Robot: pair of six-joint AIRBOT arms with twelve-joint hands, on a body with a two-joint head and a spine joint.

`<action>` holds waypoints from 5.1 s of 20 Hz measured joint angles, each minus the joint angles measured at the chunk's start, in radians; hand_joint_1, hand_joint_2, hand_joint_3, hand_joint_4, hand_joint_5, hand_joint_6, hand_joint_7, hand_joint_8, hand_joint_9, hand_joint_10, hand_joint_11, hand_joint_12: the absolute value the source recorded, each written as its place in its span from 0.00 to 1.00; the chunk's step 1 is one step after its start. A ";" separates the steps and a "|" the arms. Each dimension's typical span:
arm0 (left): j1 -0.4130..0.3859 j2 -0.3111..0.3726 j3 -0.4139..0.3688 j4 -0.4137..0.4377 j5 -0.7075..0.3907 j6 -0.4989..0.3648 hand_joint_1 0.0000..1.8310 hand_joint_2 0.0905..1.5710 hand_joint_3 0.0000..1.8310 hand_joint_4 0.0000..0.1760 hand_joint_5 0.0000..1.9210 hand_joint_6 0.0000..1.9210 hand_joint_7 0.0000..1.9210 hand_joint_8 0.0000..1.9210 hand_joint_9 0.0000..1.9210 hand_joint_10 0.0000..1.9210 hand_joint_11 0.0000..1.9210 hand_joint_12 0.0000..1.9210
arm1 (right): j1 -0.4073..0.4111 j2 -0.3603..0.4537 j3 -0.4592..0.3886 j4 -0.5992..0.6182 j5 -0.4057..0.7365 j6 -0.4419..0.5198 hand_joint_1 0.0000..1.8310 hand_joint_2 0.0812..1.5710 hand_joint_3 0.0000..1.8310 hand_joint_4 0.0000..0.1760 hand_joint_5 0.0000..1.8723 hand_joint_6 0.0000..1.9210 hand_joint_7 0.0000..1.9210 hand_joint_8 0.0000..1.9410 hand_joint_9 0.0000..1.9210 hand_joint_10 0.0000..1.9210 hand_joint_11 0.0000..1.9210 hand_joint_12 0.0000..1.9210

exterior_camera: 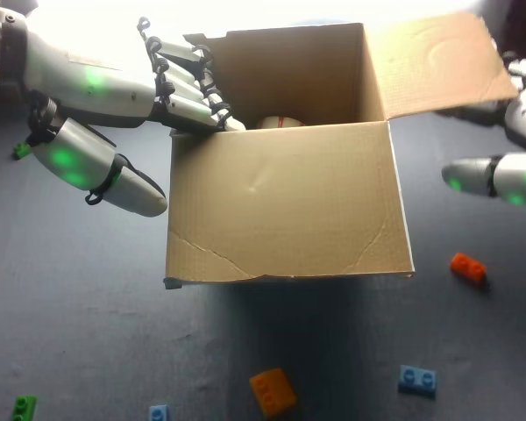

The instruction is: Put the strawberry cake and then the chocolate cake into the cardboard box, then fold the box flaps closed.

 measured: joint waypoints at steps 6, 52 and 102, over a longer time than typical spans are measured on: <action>-0.009 0.000 0.001 0.008 -0.003 0.000 0.00 0.76 0.00 0.10 0.12 0.00 0.16 0.00 0.18 0.00 0.00 0.55 | 0.160 0.043 -0.109 -0.042 -0.032 -0.001 0.00 0.79 0.00 0.00 0.11 0.00 0.13 0.00 0.13 0.00 0.00 0.36; 0.228 0.116 -0.064 -0.082 -0.262 0.108 0.00 0.75 0.00 0.15 0.13 0.00 0.16 0.00 0.19 0.00 0.00 0.58 | 0.145 0.321 -0.257 0.228 -0.254 -0.056 0.00 0.78 0.00 0.00 0.10 0.00 0.13 0.00 0.13 0.00 0.00 0.34; 0.030 -0.037 0.002 -0.240 0.181 0.104 0.00 0.76 0.00 0.09 0.14 0.00 0.16 0.00 0.19 0.00 0.00 0.56 | 0.136 0.299 -0.262 0.223 -0.254 -0.109 0.00 0.78 0.00 0.00 0.11 0.00 0.14 0.00 0.14 0.00 0.00 0.38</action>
